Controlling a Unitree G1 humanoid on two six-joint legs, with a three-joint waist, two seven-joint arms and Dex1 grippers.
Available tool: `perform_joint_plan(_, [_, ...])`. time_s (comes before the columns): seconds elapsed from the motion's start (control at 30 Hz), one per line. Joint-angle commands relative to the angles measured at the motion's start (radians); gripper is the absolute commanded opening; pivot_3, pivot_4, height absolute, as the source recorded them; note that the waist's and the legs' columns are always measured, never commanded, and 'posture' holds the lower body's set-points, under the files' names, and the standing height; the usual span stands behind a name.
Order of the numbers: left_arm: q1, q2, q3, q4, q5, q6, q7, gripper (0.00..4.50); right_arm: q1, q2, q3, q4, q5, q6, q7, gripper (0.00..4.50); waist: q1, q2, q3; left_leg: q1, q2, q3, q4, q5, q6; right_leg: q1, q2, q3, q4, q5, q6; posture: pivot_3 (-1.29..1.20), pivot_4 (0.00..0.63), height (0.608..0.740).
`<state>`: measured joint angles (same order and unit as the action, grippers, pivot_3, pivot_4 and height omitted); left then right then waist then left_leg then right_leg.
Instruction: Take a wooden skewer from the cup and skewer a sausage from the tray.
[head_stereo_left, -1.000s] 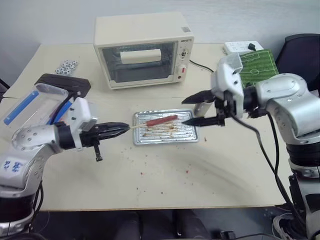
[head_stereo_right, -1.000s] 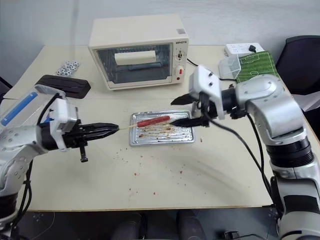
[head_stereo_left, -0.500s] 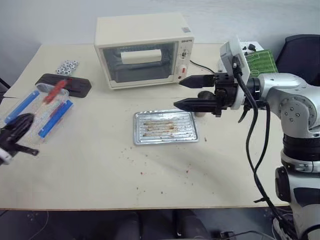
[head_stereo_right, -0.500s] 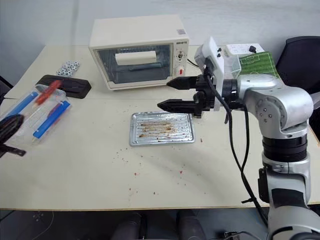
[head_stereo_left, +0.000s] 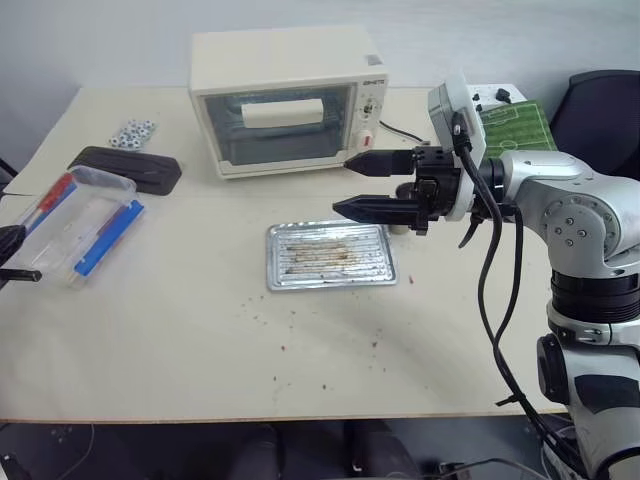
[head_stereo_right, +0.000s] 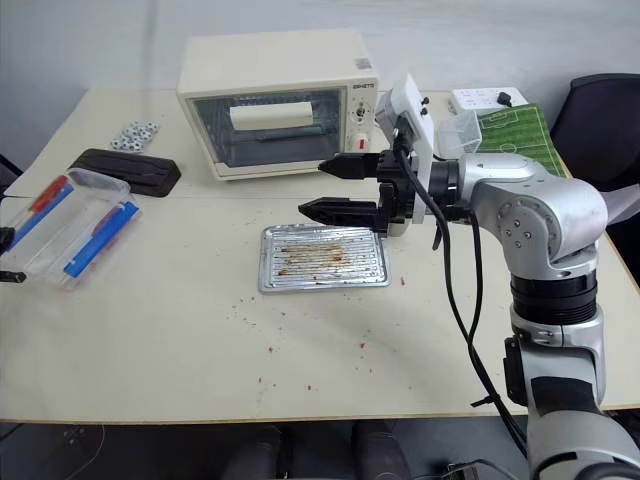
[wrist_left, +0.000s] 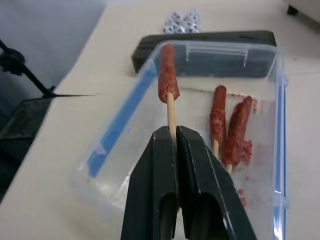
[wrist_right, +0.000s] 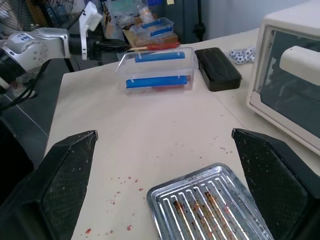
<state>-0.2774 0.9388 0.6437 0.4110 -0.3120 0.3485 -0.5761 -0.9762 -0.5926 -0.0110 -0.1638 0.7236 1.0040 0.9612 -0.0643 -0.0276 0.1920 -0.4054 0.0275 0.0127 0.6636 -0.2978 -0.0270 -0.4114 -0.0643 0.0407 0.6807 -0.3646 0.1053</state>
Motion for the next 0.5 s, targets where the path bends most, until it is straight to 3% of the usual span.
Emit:
perform_joint_plan(0.03, [-0.013, 0.037, -0.001, 0.006, -0.007, -0.048, -0.042, 0.26, -0.014, -0.011, -0.025, -0.024, 0.014, -0.022, -0.003, 4.50, -0.005, 0.000, 0.000, 0.000, 0.001, 0.000, 0.000, 0.001, -0.002, -0.001, -0.001, -0.003, 0.000, 0.000, 0.000, 0.00, 0.150, 0.740])
perform_joint_plan(0.17, [0.047, 0.045, 0.047, -0.059, -0.029, -0.028, -0.060, 1.33, -0.008, -0.014, -0.025, -0.023, 0.008, -0.032, -0.008, 4.50, -0.016, 0.000, 0.000, -0.001, 0.001, 0.000, -0.001, 0.001, -0.002, -0.001, -0.003, -0.007, 0.000, 0.000, -0.001, 0.00, 0.150, 0.740])
perform_joint_plan(0.33, [0.184, 0.036, 0.240, -0.298, -0.122, 0.133, -0.065, 2.81, -0.002, -0.032, -0.024, -0.012, -0.003, -0.050, -0.006, 4.50, -0.021, 0.000, 0.000, 0.000, 0.001, 0.001, -0.001, -0.001, 0.001, -0.001, -0.005, -0.008, 0.000, 0.000, -0.001, 0.00, 0.150, 0.740])
perform_joint_plan(0.5, [0.370, -0.007, 0.493, -0.553, -0.285, 0.374, -0.128, 2.81, 0.000, -0.049, -0.023, 0.007, -0.012, -0.067, 0.000, 4.50, -0.020, 0.000, 0.000, 0.000, 0.000, 0.000, -0.001, -0.001, 0.001, -0.001, -0.008, -0.008, -0.004, 0.000, -0.002, 0.00, 0.150, 0.740])
